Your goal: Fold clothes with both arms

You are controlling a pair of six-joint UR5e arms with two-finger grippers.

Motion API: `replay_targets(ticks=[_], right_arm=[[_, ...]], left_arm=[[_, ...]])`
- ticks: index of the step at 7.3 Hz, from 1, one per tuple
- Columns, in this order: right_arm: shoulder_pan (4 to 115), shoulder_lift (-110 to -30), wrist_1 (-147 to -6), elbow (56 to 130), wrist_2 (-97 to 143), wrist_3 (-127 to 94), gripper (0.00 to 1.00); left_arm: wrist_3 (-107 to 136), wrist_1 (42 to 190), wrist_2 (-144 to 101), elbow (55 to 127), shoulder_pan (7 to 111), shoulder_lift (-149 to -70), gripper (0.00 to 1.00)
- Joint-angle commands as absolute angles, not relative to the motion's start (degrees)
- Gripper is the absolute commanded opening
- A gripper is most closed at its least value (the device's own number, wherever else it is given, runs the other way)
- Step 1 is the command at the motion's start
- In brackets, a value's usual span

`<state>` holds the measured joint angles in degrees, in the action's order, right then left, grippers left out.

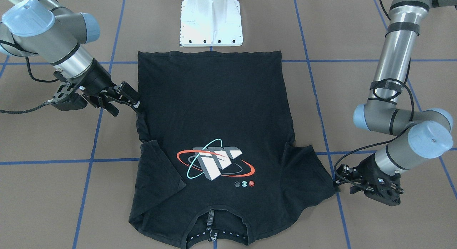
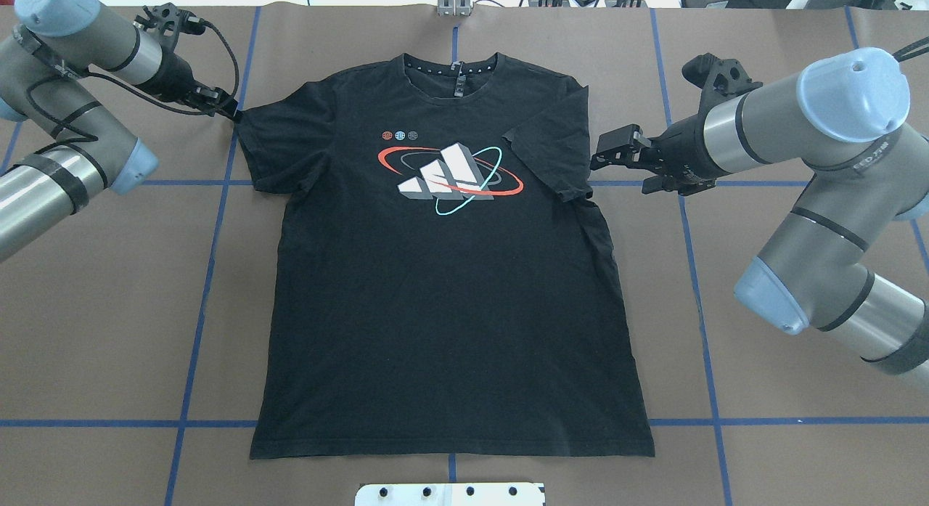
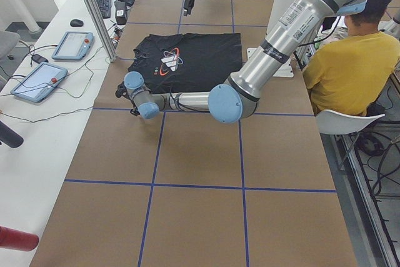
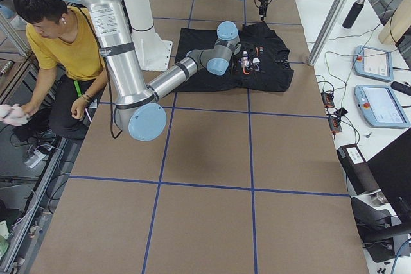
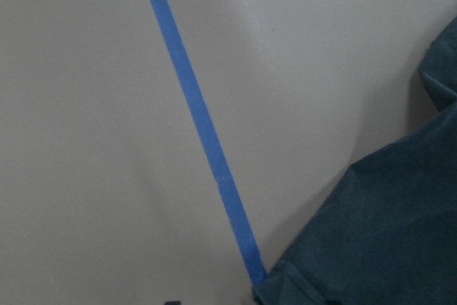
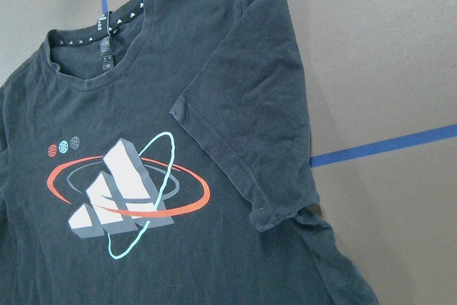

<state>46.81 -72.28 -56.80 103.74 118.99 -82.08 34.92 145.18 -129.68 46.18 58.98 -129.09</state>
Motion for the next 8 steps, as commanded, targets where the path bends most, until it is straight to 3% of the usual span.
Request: replay_targets(ticks=[1, 4, 6, 7, 8], right_arm=[[46.84, -72.33, -56.78, 103.88, 118.92, -82.09, 1.00], [46.50, -72.16, -56.78, 103.80, 118.57, -82.09, 1.00], [46.49, -71.98, -56.86, 103.80, 118.48, -82.09, 1.00], [46.49, -71.90, -56.87, 103.80, 118.48, -82.09, 1.00], [46.49, -71.72, -56.78, 103.80, 118.48, -82.09, 1.00]], left_arm=[[35.07, 145.46, -127.90, 45.97, 58.19, -129.72, 0.59], [35.07, 145.46, -126.39, 45.18, 58.01, -130.69, 0.53], [35.07, 145.46, -126.12, 45.09, 57.83, -130.78, 0.27], [35.16, 145.46, -126.12, 45.09, 57.83, -130.87, 0.00], [36.90, 145.46, -126.12, 45.17, 57.92, -131.30, 0.00]])
